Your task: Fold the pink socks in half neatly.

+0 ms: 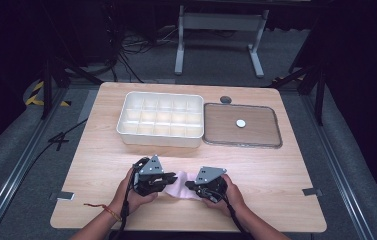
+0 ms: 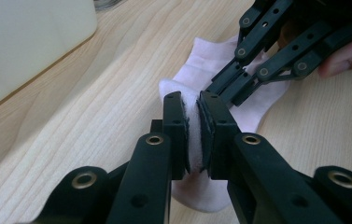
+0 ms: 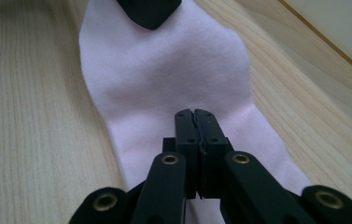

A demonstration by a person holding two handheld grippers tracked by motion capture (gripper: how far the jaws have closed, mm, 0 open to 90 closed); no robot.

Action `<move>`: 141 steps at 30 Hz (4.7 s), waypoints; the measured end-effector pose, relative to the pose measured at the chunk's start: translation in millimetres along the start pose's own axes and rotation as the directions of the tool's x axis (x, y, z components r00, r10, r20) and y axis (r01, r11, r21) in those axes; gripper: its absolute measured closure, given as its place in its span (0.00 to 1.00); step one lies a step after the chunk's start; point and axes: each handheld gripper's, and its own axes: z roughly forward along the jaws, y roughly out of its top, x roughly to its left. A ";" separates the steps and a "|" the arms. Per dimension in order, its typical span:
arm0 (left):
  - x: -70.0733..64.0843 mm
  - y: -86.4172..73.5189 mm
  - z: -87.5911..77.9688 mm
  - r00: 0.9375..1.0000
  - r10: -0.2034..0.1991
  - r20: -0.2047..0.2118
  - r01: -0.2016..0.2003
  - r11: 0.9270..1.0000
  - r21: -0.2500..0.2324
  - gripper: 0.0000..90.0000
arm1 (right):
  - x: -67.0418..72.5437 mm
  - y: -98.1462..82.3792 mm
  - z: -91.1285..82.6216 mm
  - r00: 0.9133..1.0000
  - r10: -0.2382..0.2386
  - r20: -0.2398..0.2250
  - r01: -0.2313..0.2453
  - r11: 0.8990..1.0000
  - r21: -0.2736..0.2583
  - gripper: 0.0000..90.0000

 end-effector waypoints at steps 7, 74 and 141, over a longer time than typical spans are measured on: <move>-4.8 8.3 3.2 1.000 0.021 -0.018 -0.020 1.000 0.020 0.91 | -2.9 1.1 -8.6 1.000 0.005 0.007 -0.005 1.000 -0.008 1.00; -18.0 37.6 27.4 0.995 0.097 0.013 -0.098 0.994 0.041 0.91 | -39.8 -21.8 -60.4 0.995 0.062 0.081 -0.064 0.998 0.022 0.99; -34.6 58.0 65.1 0.988 0.146 0.052 -0.150 0.986 0.074 0.91 | -44.6 -43.2 -63.3 0.995 0.089 0.051 -0.092 0.993 0.074 0.96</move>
